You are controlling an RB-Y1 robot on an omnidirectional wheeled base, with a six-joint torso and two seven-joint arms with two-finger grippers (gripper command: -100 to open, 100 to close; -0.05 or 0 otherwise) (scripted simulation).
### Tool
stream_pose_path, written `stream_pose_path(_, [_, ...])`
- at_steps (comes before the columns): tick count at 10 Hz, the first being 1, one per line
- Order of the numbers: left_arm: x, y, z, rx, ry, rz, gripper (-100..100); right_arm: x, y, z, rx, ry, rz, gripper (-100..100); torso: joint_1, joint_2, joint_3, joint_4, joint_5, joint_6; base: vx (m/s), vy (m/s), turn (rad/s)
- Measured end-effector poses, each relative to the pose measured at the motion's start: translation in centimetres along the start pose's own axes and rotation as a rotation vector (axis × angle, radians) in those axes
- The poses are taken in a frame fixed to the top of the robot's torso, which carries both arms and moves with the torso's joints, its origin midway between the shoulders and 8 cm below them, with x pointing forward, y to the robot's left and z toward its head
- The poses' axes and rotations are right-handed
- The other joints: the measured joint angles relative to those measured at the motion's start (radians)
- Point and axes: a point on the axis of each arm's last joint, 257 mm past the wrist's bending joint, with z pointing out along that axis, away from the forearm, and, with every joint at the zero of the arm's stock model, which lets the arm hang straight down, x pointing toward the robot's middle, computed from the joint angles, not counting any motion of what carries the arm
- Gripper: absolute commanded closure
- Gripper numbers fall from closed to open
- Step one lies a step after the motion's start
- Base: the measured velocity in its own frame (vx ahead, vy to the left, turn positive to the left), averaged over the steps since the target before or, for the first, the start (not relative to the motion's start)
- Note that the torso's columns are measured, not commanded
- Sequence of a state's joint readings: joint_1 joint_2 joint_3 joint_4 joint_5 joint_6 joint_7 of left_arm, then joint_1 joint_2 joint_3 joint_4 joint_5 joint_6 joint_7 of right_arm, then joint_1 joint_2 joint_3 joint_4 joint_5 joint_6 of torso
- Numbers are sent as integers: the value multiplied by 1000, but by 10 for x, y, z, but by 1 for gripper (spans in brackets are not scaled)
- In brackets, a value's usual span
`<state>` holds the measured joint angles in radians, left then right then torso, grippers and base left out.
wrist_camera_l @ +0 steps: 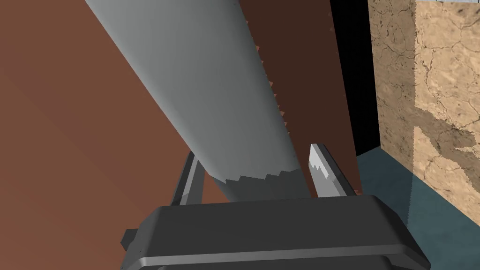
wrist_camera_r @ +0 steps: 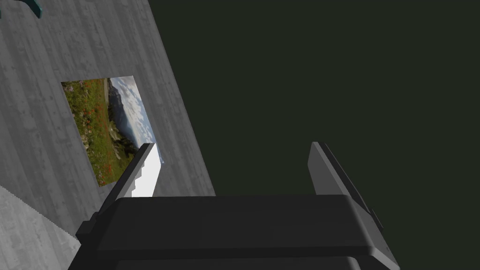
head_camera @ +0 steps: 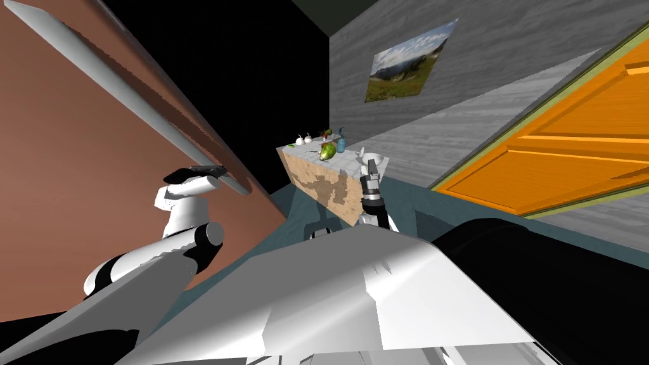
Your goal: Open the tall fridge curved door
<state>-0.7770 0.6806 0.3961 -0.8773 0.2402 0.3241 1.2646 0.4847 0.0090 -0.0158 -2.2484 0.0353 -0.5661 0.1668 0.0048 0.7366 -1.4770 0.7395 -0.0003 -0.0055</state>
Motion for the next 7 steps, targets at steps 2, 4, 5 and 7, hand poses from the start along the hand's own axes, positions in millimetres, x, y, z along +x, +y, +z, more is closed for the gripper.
stream_pose_path(2, [12, 21, 2, -33, 15, 0, 100, 0, 0, 0, 0, 0, 0, 0, -1, 4, 3, 1, 1, -3, -302, 93, -91])
stream_pose_path(4, [23, 43, 0, -67, 30, 2, 100, 0, 0, 0, 0, 0, 0, 0, -2, 6, 4, 1, 0, 1, -319, 68, -75])
stream_pose_path(5, [25, 52, 1, -81, 30, 4, 100, 0, 0, 0, 0, 0, 0, 0, -3, 4, 3, 1, 0, 0, -319, 55, -71])
stream_pose_path(7, [27, 68, 0, -107, 35, 6, 100, 0, 0, 0, 0, 0, 0, 0, -2, 1, 1, 1, -1, 0, -241, 111, -69])
